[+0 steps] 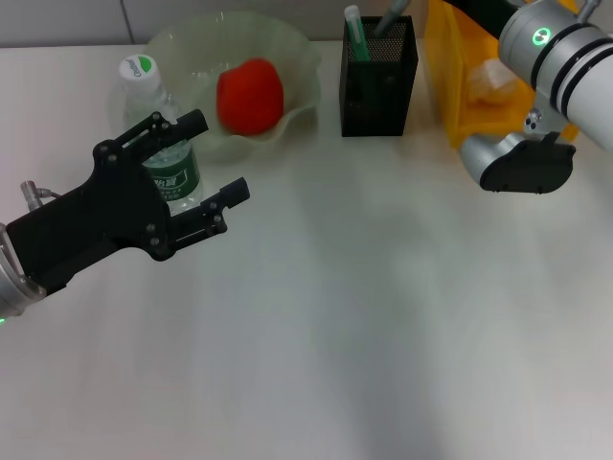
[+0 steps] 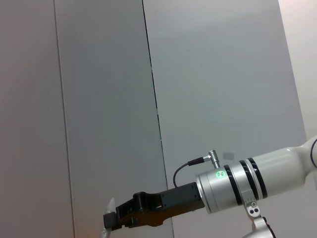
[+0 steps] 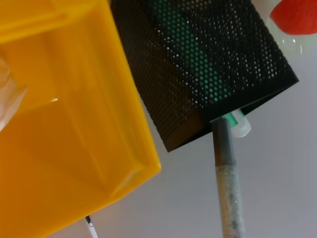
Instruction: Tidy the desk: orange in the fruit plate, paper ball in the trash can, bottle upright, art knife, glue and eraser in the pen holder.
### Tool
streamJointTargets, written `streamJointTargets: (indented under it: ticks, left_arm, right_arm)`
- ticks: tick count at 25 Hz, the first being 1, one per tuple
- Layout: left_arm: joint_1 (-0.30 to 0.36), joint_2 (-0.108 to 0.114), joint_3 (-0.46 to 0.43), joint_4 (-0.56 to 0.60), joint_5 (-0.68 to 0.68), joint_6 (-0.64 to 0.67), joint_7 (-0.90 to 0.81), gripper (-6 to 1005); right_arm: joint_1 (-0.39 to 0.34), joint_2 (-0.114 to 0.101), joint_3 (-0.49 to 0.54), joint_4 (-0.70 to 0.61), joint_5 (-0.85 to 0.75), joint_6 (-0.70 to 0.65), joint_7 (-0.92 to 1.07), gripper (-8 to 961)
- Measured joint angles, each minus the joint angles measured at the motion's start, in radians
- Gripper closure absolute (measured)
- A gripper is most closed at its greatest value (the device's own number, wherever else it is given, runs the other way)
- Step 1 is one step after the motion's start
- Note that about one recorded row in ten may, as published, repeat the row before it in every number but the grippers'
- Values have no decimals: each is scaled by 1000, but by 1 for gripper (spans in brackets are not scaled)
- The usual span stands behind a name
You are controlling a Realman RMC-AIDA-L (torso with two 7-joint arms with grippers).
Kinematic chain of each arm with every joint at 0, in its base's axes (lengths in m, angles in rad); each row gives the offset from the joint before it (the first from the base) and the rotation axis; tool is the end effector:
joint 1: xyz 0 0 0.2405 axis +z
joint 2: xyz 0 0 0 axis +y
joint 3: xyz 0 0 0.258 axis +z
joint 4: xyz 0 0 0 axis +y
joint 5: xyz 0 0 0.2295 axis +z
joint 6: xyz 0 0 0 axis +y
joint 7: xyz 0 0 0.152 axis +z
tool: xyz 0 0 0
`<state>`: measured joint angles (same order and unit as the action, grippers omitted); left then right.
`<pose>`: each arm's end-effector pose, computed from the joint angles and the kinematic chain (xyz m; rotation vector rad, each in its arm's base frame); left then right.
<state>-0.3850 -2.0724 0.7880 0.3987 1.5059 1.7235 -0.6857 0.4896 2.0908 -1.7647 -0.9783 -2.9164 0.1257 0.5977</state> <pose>-0.2783 0.2950 -0.0113 -2.3760 -0.0508 -1.1106 0.1720 0.4549 -0.0364 -1.0934 -1.8149 -1.1413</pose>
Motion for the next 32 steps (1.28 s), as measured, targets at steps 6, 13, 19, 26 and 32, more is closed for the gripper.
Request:
streamJointTargets:
  ticks: [6, 13, 19, 26, 32]
  left_arm:
    - [0, 0, 0, 1, 0, 2, 1, 202]
    - [-4, 1, 4, 3, 0, 2, 2, 202]
    - [-28, 1, -1, -25, 0, 2, -7, 202]
    - [-50, 7, -1, -37, -8, -30, -130, 202]
    - [-51, 8, 4, -37, -4, -30, -190, 202]
  right_arm:
    - [-2, 2, -42, 53, 29, 85, 3, 664]
    - [3, 2, -85, 106, 112, 238, 2, 521]
    - [17, -2, -97, 88, 258, 417, 223, 430]
    - [3, -5, 27, 50, 280, 469, 941, 400]
    - [-38, -6, 51, -42, 377, 491, 1361, 373]
